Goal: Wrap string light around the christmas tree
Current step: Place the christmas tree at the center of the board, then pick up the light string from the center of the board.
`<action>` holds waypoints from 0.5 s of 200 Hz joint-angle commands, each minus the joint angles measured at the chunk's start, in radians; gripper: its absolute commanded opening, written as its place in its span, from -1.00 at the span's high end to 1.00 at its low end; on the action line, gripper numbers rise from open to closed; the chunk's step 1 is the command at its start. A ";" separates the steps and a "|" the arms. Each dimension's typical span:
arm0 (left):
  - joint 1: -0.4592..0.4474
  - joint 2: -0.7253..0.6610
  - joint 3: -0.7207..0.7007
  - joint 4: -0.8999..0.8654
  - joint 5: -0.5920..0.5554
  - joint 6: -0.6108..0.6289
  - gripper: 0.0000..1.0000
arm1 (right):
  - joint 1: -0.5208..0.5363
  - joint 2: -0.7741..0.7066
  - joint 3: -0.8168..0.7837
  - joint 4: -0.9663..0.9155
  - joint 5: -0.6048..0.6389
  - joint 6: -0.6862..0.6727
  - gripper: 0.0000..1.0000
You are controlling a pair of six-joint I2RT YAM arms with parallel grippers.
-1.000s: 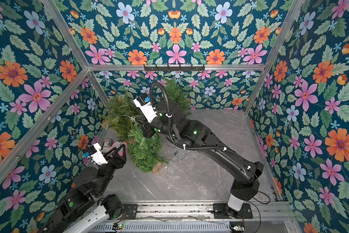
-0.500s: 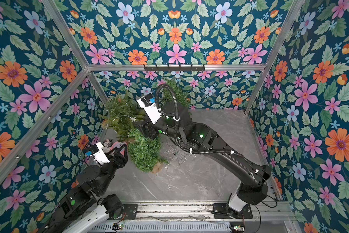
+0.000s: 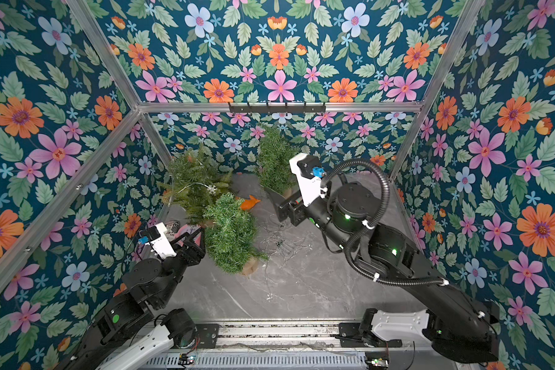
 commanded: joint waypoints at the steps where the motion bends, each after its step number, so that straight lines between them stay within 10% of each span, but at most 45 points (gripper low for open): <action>1: 0.000 -0.018 -0.003 -0.006 -0.010 0.012 -0.36 | -0.101 -0.085 -0.175 -0.009 0.109 0.044 -0.82; 39: 0.000 -0.044 -0.030 -0.008 -0.006 -0.020 -0.37 | -0.396 -0.084 -0.425 -0.113 -0.197 0.253 -0.82; 100: -0.001 -0.027 -0.036 -0.048 0.024 -0.059 -0.37 | -0.412 0.211 -0.507 -0.101 -0.369 0.172 -0.84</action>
